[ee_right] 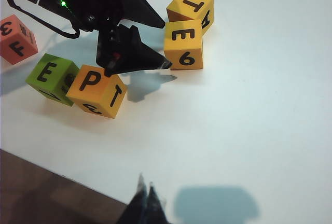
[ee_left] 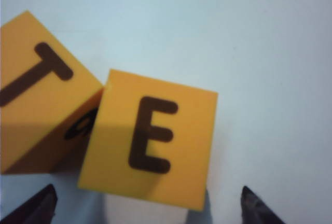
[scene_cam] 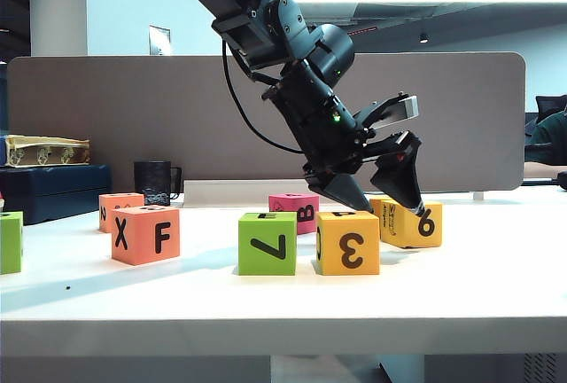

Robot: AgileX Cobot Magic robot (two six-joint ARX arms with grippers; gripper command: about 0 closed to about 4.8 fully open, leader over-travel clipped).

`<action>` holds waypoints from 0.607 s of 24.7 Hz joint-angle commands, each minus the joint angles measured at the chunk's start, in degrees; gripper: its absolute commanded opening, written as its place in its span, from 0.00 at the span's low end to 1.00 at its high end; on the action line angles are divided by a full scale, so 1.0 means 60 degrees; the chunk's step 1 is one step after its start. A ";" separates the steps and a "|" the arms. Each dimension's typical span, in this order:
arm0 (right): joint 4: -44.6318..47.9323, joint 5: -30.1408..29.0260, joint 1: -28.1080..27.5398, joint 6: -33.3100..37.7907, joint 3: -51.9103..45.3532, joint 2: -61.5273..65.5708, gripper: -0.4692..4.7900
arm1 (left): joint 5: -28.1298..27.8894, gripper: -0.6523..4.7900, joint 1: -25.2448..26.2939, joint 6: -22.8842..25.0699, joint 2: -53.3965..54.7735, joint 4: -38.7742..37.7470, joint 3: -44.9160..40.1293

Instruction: Select the appropriate blocks from the scattered letter blocks on the table and arrange them in a row to spell out "DEEP".

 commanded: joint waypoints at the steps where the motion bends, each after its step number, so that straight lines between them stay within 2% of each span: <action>1: 0.0084 -0.0015 0.0004 -0.0022 0.0051 -0.0007 0.09 | 0.0047 0.98 -0.0015 0.0044 -0.0015 0.0477 0.0044; 4: 0.0084 -0.0015 0.0004 -0.0022 0.0051 -0.0007 0.09 | 0.0055 0.98 -0.0022 0.0033 -0.0015 0.0823 0.0044; 11: 0.0087 -0.0011 0.0004 -0.0022 0.0051 -0.0007 0.09 | 0.0546 0.97 -0.0160 -0.0076 0.0098 0.0823 0.0044; 15: 0.0091 -0.0011 0.0000 -0.0022 0.0051 -0.0007 0.09 | 0.0525 0.96 -0.0168 -0.0076 0.0124 0.0823 0.0044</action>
